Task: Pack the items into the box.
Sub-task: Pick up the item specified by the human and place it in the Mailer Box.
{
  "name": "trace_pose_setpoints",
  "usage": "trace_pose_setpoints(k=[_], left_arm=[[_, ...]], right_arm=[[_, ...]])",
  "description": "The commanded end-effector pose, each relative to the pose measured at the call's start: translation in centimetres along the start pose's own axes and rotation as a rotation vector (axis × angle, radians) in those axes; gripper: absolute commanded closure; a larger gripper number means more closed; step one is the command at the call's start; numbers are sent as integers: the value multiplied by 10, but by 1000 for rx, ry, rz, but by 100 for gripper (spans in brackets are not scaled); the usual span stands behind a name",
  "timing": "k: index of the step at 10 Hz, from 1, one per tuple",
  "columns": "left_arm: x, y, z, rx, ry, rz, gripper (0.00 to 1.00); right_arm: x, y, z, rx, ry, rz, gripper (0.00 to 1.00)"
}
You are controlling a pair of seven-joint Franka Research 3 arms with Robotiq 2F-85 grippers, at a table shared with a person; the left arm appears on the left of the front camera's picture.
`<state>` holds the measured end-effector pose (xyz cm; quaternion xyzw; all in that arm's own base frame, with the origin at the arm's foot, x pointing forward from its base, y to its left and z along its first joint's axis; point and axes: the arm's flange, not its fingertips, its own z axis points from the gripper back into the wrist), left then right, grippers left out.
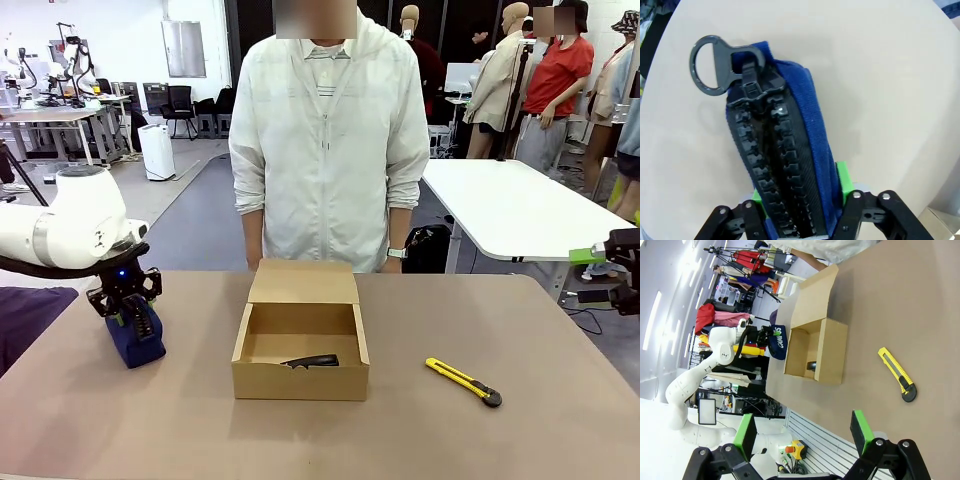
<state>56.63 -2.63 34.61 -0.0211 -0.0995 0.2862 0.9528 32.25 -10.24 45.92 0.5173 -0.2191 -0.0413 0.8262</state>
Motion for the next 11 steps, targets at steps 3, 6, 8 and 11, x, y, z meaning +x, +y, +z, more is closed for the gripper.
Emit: trace_pose_setpoints(k=[3, 6, 8, 11], left_arm=[[-4, 4, 0, 7, -22, 14, 100], [-4, 7, 3, -5, -51, 13, 100], [-4, 12, 17, -37, -60, -16, 100], [4, 33, 125, -143, -35, -325, 100]], right_arm=[[1, 2, 2, -3, 5, -1, 0], [1, 2, 2, -3, 5, -1, 0], [1, 2, 2, -3, 5, -1, 0], [1, 2, 2, -3, 5, -1, 0]])
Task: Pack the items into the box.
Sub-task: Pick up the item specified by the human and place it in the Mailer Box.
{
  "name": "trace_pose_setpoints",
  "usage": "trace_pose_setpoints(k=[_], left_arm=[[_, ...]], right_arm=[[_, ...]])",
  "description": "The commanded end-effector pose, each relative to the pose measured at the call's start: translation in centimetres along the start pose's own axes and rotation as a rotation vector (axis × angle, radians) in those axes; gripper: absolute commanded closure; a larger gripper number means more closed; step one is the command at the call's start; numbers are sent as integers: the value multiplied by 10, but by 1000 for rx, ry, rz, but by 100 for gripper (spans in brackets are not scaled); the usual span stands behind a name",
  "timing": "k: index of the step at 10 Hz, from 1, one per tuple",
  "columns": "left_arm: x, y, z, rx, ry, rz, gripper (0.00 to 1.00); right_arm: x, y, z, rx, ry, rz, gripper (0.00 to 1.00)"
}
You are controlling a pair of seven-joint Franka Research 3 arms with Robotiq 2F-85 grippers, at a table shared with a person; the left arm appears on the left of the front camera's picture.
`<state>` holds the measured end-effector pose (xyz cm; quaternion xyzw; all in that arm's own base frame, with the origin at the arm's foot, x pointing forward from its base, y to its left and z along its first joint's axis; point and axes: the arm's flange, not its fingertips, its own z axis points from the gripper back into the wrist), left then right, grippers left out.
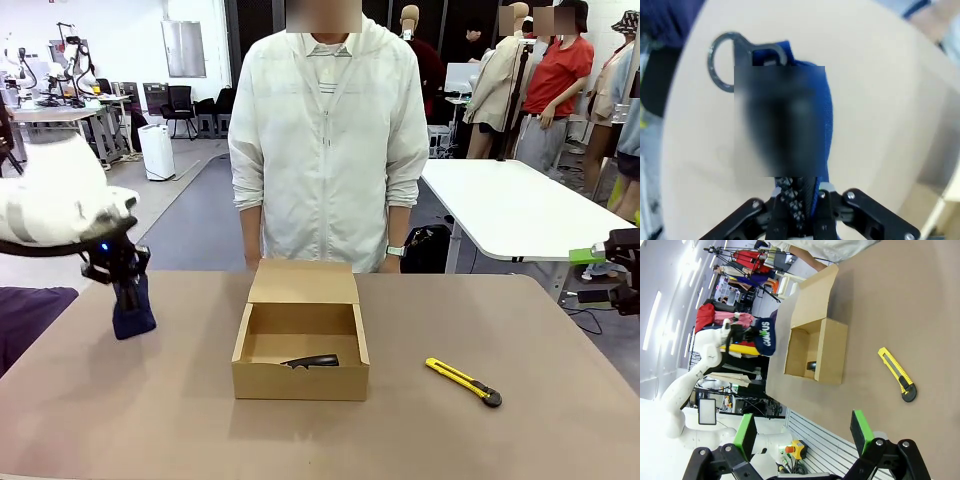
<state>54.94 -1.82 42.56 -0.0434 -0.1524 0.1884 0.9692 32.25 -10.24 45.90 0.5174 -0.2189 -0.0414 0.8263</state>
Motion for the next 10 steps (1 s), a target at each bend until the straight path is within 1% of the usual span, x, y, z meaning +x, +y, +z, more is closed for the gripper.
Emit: trace_pose_setpoints(k=[1, 2, 3, 4, 5, 6, 10], left_arm=[[-9, 29, 85, -116, 86, -243, 100], [-25, 38, 113, -148, 110, -373, 100], [-47, 50, 133, -176, 99, -476, 100], [-65, 61, 144, -191, 78, -555, 100], [-72, 69, 143, -91, -63, -327, 100], [-51, 38, 151, -176, 85, -486, 100], [-51, 38, 151, -176, 85, -486, 100]], right_arm=[[1, 2, 2, -3, 5, 0, 0], [1, 2, 2, -3, 5, 0, 0], [1, 2, 2, -3, 5, 0, 0], [1, 2, 2, -3, 5, 0, 0], [1, 2, 2, -3, 5, 0, 0], [1, 2, 2, -3, 5, 0, 0], [1, 2, 2, -3, 5, 0, 0]])
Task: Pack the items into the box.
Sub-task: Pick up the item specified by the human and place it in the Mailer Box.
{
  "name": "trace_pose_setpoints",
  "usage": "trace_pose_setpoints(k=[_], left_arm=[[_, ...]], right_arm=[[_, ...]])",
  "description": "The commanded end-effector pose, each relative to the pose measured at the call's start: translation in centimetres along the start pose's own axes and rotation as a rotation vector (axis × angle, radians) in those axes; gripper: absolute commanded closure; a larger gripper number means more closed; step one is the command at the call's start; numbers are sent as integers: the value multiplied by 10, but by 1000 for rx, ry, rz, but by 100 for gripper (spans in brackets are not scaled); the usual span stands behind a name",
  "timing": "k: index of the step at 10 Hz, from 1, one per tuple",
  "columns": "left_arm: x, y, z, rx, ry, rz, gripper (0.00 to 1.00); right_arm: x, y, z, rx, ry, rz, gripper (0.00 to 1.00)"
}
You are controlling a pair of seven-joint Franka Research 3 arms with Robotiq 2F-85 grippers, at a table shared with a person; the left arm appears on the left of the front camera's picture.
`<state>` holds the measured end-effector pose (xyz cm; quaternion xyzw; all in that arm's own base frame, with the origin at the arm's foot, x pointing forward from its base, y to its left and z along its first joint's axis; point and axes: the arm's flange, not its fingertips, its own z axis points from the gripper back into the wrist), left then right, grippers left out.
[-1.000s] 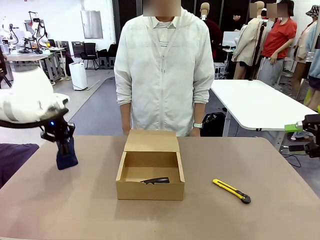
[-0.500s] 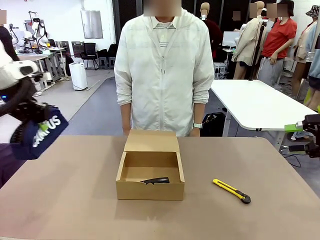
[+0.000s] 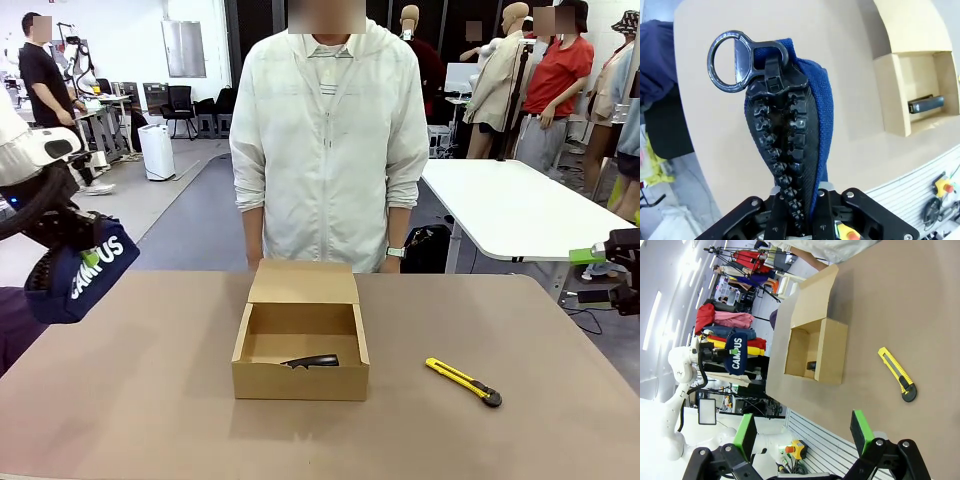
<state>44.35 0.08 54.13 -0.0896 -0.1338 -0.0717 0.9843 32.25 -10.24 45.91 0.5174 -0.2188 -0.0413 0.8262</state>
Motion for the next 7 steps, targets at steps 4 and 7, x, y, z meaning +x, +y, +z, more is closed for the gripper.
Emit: trace_pose_setpoints(k=[4, 7], left_arm=[[38, -168, 10, -30, -198, -546, 100], [44, -307, -40, -173, -191, -1320, 100]], right_arm=[[1, 2, 2, -3, 5, 0, 0], [1, 2, 2, -3, 5, 0, 0]])
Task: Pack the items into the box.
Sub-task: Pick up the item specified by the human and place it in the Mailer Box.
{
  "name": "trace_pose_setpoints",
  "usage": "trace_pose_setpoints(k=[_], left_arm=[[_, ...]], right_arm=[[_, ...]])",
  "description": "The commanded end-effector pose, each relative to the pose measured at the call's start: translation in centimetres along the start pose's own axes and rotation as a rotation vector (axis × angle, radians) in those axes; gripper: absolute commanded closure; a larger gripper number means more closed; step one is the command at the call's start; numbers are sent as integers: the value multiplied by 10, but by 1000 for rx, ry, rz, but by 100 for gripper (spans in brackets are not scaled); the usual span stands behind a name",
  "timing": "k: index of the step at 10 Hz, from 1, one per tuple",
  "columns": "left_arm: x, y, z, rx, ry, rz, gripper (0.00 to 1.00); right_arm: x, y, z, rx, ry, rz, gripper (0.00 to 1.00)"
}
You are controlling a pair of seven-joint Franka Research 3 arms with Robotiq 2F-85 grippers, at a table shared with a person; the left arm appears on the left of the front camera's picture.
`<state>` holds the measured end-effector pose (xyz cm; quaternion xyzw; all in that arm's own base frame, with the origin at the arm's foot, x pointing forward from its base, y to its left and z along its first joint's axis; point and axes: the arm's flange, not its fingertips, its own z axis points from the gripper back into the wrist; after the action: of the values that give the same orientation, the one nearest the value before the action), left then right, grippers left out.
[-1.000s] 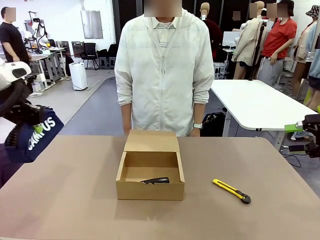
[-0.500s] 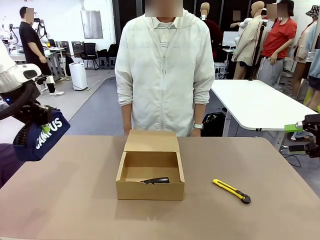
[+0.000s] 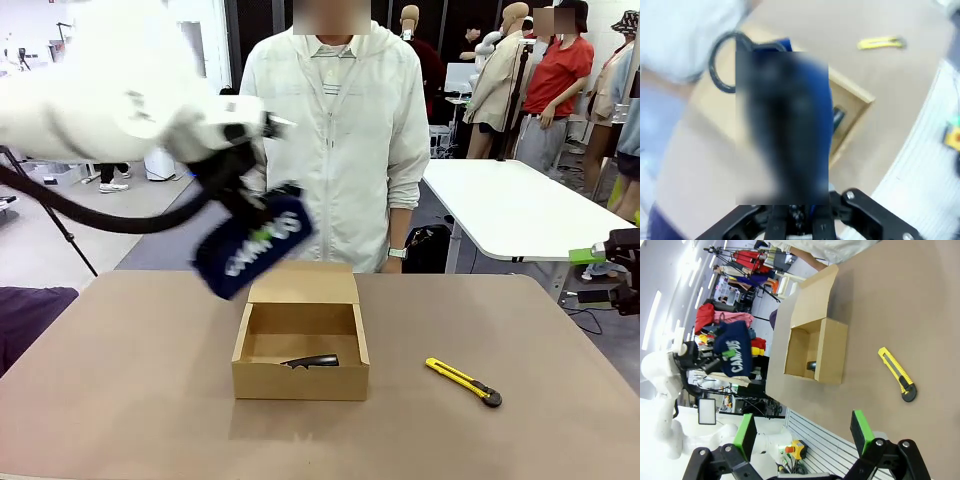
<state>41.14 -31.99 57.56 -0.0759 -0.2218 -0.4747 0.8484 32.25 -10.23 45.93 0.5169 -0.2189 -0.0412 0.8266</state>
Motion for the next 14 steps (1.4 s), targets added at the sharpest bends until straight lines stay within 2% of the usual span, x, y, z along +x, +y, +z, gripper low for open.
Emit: trace_pose_setpoints(k=[1, 2, 3, 4, 9, 11, 14], left_arm=[[16, 14, -40, -97, -53, -612, 100], [22, 4, -58, -134, 7, -682, 100], [23, 1, -68, -73, 102, -688, 100], [27, -24, -61, -83, 29, -333, 100], [31, -20, -64, -94, 48, -356, 100], [26, -5, -97, -25, 63, -459, 100], [14, -7, -137, -81, 151, -532, 100]], right_arm=[[1, 2, 2, -2, 5, -1, 0], [1, 2, 2, -2, 5, -1, 0], [1, 2, 2, -2, 5, -1, 0], [1, 2, 2, -2, 5, -1, 0], [1, 2, 2, -2, 5, -1, 0], [1, 2, 2, -2, 5, -1, 0], [1, 2, 2, -2, 5, -1, 0]])
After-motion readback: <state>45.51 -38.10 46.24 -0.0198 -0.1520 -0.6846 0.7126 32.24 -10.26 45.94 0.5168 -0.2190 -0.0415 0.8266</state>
